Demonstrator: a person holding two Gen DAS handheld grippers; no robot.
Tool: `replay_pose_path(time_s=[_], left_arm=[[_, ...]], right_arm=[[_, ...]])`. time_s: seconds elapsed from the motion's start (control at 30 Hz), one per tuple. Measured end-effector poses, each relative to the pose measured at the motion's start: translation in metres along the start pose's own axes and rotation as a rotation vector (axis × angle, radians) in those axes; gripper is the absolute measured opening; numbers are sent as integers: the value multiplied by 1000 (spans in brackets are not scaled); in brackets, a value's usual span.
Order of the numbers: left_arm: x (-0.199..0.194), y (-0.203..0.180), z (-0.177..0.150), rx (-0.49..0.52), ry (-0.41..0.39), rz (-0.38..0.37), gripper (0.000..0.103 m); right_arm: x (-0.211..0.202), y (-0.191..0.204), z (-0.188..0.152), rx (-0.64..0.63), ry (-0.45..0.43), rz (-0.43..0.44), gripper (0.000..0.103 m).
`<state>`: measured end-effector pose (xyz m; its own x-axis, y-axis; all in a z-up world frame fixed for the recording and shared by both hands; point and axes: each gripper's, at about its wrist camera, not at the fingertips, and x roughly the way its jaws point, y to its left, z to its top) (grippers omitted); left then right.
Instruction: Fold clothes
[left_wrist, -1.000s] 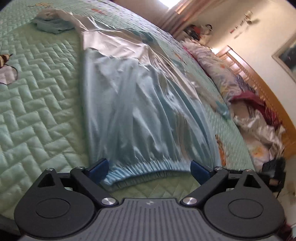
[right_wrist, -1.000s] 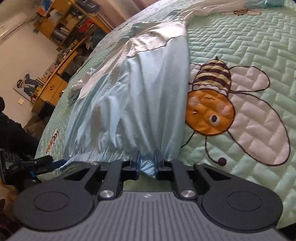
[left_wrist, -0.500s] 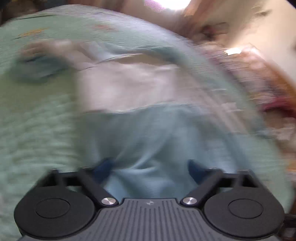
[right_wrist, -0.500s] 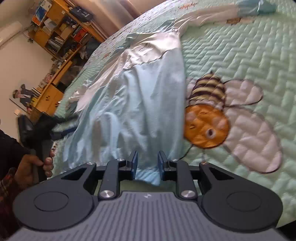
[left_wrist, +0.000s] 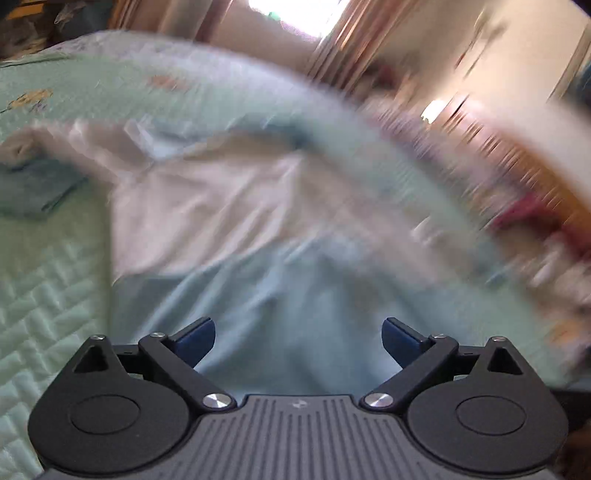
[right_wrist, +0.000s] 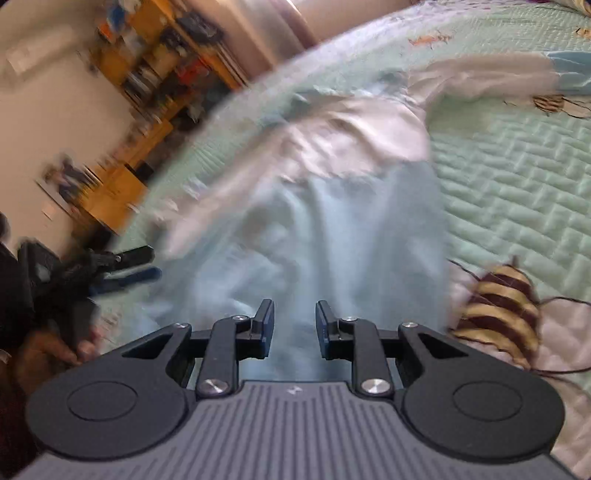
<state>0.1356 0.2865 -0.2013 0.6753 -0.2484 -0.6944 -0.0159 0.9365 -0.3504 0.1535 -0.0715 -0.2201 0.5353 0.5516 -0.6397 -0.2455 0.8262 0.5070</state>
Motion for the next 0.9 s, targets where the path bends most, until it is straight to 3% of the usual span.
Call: replay_pose_path(time_s=[0.03,0.07,0.1,0.17,0.27,0.33,0.4,0.43,0.5,0.53,0.57,0.63,0.67,0.7,0.8,0.87,0.9], left_arm=[[-2,11,-6,8,-2,55,77],[-7,20,-11,5,-9,87,76],[-16,26,-12,-22,-22,72,79],[-27,31,-11,-85,-19,59,80],[-34,13,5,-65,-66,-12,90],[-29,-7,16,-32,-103,-78,97],[-12,-15,26,-27,-93,-93,98],[-3,-16,29,-22,-74,-73,97],[17,-4,27,8,3,62,94],[21,6,25,20,38,134,84],[15,14,23,22,35,149,83],[-6,25,24,-29,15,122,89],[-15,29,25,-66,0,111,92],[-21,30,28,-103,-19,93,94],[-19,16,49,-127,-95,-23,97],[-2,3,64,-119,-126,-98,101],[13,2,70,-128,-117,-118,101]], right_arm=[[-1,-11,-5,17,13,-62,0],[-10,-26,-9,80,3,-40,0],[-19,-39,-12,138,-7,-21,0],[-33,-44,-9,173,-31,-18,9],[-34,-29,14,176,-87,98,11],[-19,-16,36,154,-114,146,18],[2,-4,57,111,-121,153,19],[16,-2,65,72,-109,121,19],[39,-18,74,34,-64,5,19],[48,-31,76,35,-40,-57,12],[43,-45,76,81,-51,-64,0],[34,-72,76,170,-76,-81,1],[26,-71,78,174,-108,-114,9],[18,-70,80,179,-139,-136,9],[20,-48,93,199,-210,21,12],[42,-29,104,145,-189,73,26],[56,-21,109,116,-169,92,27]])
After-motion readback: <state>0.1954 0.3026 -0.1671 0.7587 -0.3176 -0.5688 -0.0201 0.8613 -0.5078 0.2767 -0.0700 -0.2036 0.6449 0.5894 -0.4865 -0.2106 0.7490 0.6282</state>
